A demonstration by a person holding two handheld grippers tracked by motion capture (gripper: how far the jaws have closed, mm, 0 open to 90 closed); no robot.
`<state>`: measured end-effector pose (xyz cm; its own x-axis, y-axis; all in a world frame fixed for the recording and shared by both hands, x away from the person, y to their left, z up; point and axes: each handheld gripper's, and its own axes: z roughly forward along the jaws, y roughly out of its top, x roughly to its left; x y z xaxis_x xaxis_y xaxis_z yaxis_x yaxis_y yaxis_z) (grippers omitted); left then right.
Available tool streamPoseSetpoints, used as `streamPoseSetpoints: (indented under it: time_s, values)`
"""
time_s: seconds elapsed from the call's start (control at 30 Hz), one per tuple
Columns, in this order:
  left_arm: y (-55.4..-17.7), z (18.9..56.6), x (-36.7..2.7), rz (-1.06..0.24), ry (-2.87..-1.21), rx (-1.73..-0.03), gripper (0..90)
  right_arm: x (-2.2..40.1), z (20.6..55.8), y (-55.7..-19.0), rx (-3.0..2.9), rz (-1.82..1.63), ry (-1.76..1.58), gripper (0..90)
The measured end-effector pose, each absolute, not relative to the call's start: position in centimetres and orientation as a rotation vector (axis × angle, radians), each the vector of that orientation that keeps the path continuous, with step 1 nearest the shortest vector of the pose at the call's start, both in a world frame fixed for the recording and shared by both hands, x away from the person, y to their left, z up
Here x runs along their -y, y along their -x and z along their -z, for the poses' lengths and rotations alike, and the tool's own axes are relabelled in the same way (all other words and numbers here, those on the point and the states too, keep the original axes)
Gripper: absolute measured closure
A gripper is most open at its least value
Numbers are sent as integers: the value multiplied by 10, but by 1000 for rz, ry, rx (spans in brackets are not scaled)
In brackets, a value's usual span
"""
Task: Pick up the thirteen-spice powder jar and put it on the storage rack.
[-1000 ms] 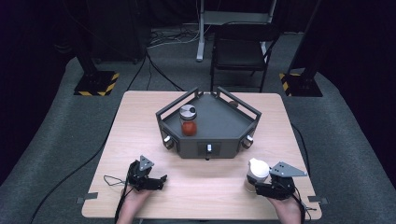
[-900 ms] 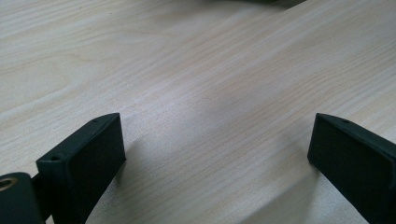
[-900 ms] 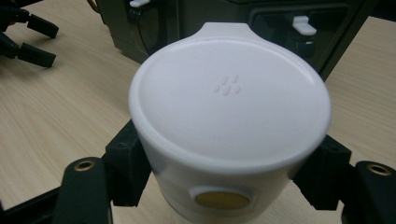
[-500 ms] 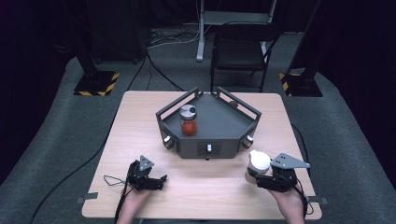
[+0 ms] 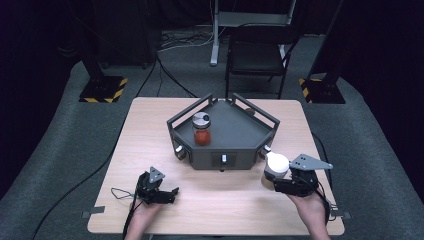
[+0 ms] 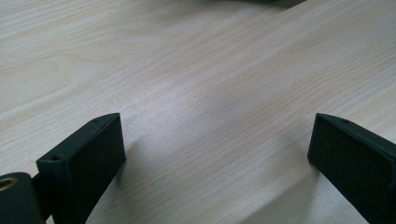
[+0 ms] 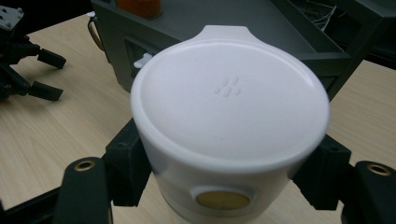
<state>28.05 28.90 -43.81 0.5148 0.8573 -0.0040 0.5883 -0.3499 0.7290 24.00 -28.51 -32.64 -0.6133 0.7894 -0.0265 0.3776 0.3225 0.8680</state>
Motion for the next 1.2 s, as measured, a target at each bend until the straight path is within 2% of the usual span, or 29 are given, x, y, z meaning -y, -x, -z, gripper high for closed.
streamPoseSetpoints:
  time_s: [1.2]
  values:
    - [-280, 438, -289, -503, -2072, -1172, 40, 263, 285, -267, -2063, -1264, -1004, 297]
